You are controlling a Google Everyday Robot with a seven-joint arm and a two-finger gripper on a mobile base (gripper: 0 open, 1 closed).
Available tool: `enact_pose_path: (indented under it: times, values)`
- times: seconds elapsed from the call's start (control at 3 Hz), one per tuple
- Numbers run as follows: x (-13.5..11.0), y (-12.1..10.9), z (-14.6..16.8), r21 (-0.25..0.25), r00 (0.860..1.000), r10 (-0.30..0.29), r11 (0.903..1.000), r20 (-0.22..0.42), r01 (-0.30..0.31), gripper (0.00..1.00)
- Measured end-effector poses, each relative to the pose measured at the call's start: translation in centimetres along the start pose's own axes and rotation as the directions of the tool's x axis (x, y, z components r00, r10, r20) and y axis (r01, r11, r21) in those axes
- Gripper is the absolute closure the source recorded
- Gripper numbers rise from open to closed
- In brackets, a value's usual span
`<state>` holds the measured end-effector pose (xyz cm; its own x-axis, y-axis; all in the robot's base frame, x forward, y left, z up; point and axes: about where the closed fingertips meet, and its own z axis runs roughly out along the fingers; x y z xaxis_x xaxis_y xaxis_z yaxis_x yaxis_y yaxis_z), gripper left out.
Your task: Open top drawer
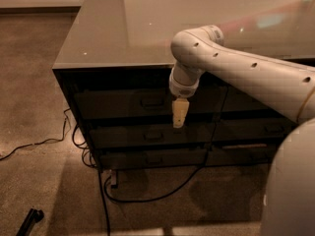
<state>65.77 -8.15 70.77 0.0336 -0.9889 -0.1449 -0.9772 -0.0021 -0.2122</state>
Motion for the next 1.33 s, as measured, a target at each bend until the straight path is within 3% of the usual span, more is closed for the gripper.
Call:
enact_pose_path:
  times: [0.33,0.67,1.33]
  values:
    - [-1.3,-0.4,2.5,-0.019,0.997,-0.074,0.997,0.023,0.075,0.0]
    - [-1.3,-0.4,2.5,-0.019,0.997,-0.074,0.997,0.022,0.075,0.0]
    - [-1.2,-3.0,4.3,-0.009,0.99,-0.132,0.9913,-0.048,0.132,0.0]
